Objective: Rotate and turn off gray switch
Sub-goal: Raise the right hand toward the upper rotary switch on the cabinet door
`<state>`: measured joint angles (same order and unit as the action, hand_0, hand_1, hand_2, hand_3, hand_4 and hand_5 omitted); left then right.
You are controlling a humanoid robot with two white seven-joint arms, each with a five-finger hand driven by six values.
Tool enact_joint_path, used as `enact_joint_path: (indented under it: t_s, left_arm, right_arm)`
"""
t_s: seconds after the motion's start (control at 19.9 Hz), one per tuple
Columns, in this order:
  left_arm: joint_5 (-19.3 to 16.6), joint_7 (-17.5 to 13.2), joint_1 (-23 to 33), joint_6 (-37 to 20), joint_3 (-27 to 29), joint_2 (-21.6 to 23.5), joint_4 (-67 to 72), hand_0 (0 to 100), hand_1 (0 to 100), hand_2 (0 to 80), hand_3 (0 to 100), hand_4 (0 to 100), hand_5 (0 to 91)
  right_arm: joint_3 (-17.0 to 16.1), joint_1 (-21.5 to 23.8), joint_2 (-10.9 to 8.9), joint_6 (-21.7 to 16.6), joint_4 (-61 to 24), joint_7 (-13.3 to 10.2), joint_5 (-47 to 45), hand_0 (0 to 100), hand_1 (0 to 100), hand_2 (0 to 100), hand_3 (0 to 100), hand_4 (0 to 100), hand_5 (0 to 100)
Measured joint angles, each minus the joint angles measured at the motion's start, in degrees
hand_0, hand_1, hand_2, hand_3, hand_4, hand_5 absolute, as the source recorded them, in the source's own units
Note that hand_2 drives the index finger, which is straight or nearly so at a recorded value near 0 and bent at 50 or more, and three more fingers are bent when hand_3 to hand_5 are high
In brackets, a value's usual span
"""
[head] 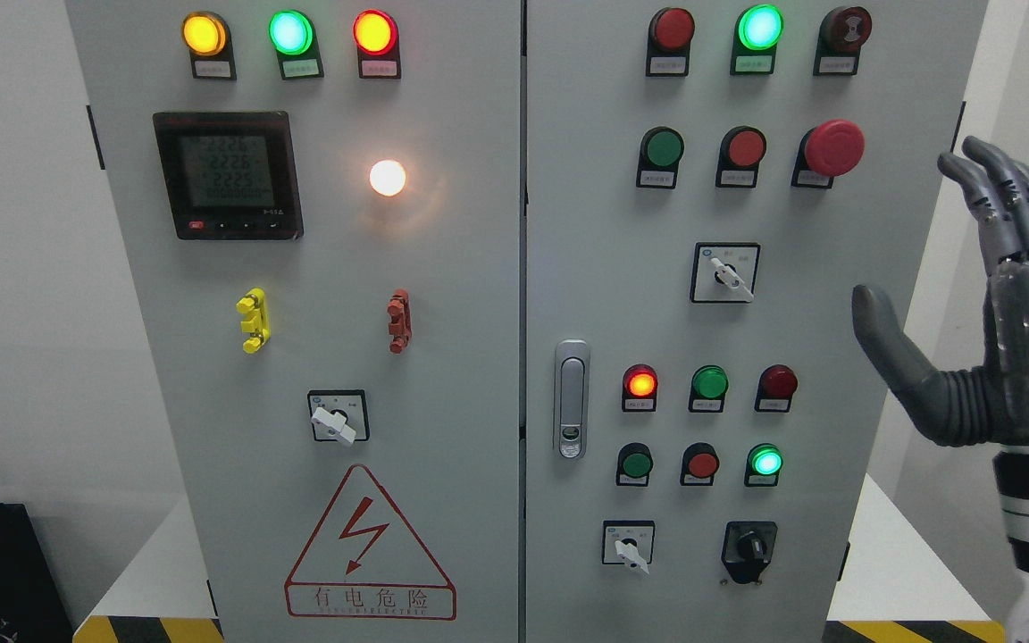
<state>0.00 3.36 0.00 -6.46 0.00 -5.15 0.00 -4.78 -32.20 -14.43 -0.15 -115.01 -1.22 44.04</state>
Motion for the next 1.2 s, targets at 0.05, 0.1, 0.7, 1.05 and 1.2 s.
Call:
enact_joint_path:
  t_s: [0.05,0.1,0.7,1.05,1.2]
  left_arm:
    - [0.0,0.0,0.0,0.0,0.0,0.0,0.0,12,39,0.0,0,0,0.0]
    - [0.0,0.0,0.0,0.0,0.0,0.0,0.0,12,39,0.0,0,0,0.0]
    - [0.0,0.0,0.0,0.0,0.0,0.0,0.0,12,39,0.0,0,0,0.0]
    - [0.0,0.0,0.0,-0.2,0.0,0.0,0.0,12,39,0.0,0,0,0.0]
    - [0.0,0.0,0.0,-0.3,0.0,0.0,0.0,12,39,0.0,0,0,0.0]
  right_arm:
    - [0.0,0.0,0.08,0.0,0.0,0.0,0.0,32,17,0,2,0,0]
    - [0.1,0.0,0.17,0.0,0.0,0.0,0.0,32,17,0,2,0,0]
    - [0.2,0.0,1.16,0.0,0.1,0.3,0.0,32,23,9,35,32,30]
    - [0.3,0.0,3.50,-0.1,0.3,-0.4,-0.3,28,38,22,59,68,82]
    - [0.4,0.0,4.89,0.2,0.5,-0.5,-0.4,26,37,27,67,80,99]
